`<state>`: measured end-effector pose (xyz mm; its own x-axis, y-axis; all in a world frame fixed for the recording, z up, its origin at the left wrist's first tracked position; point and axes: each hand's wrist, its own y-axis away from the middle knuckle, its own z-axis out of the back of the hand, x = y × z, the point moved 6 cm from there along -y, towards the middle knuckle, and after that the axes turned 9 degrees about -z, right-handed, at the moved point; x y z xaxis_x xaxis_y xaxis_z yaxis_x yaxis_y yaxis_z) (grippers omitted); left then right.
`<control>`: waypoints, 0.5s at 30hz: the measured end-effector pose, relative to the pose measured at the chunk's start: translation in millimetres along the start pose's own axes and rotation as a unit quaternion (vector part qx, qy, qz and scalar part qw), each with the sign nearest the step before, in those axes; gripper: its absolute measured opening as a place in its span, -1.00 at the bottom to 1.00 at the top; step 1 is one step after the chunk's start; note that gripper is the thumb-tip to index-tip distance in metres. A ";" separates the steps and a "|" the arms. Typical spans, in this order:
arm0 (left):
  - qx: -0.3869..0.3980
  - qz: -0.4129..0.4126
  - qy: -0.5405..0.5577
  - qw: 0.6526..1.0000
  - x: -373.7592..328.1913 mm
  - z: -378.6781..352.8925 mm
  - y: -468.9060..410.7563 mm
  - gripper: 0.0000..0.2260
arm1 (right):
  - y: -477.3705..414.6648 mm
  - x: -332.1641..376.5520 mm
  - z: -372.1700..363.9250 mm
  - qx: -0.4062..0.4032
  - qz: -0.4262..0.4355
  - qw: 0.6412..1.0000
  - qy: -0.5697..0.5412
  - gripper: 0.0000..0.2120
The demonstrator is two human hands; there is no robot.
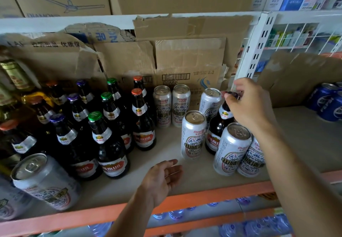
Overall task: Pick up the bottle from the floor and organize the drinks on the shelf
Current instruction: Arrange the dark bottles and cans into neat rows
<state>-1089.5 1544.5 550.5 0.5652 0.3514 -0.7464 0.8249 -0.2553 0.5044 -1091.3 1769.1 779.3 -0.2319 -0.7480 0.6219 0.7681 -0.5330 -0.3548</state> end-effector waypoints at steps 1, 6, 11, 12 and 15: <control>-0.001 0.000 0.001 1.000 0.2 0.2 0.7 -0.82 | 2.0 4.1 -0.1 -0.003 0.014 1.000 -0.003 -0.61; 0.008 0.001 0.007 1.000 0.0 -3.2 4.4 -0.82 | 7.2 8.0 5.5 -0.043 0.027 0.999 -0.010 -0.66; 0.018 0.001 0.009 1.000 -0.7 -8.5 3.9 -0.80 | 16.9 19.5 10.9 -0.048 0.063 0.995 -0.062 -0.81; 0.019 0.002 0.009 1.000 0.3 -10.0 4.1 -0.80 | 19.1 22.7 3.5 -0.011 0.070 0.995 -0.065 -0.82; 0.025 0.005 0.004 1.000 2.9 -14.8 5.6 -0.80 | 25.1 25.5 -25.8 0.103 0.060 0.991 -0.061 -0.73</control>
<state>-1083.1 1557.4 557.6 0.5729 0.3551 -0.7387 0.8181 -0.3027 0.4889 -1093.4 1726.4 768.3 -0.0685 -0.7412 0.6678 0.8941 -0.3426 -0.2886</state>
